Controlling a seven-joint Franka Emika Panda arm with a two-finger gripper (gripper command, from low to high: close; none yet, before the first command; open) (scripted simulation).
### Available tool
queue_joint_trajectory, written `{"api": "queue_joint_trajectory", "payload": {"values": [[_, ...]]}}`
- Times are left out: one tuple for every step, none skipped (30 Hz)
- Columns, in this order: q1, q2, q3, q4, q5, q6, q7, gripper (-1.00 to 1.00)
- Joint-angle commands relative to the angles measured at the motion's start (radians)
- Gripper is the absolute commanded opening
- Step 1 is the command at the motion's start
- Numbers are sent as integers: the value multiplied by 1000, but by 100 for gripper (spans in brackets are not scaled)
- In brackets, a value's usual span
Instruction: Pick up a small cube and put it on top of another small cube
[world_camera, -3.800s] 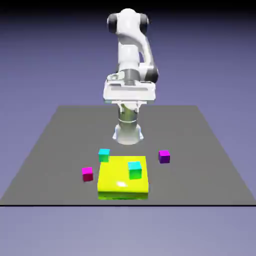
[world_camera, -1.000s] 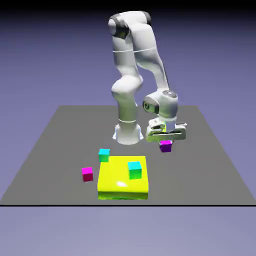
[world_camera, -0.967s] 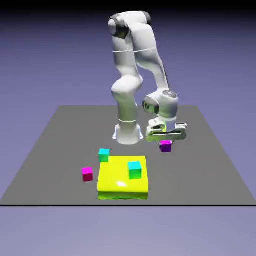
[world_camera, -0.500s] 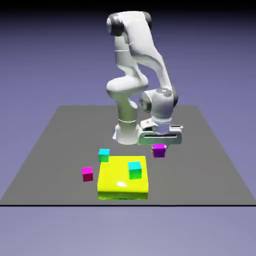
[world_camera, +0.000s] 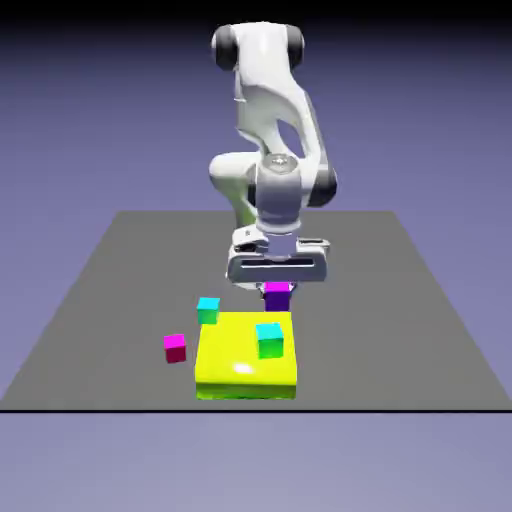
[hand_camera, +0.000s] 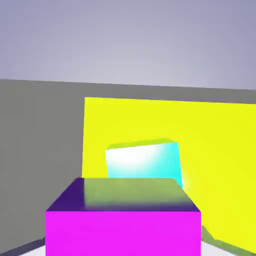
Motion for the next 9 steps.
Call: {"api": "queue_joint_trajectory", "payload": {"values": [[0, 0, 0, 0, -3, 0, 2, -100], [0, 33, 0, -11, -6, 43, 4, -100], [1, 65, -1, -22, -8, 87, 6, -100], [1, 98, -1, -33, -11, 130, 8, -100], [1, 130, -1, -44, -13, 174, 9, -100], [2, 146, -2, -49, -14, 194, 10, -100], [2, 146, -2, -49, -14, 194, 10, 100], [2, 146, -2, -49, -14, 194, 10, 100], [1, 113, -1, -38, -12, 151, 9, 100]]}}
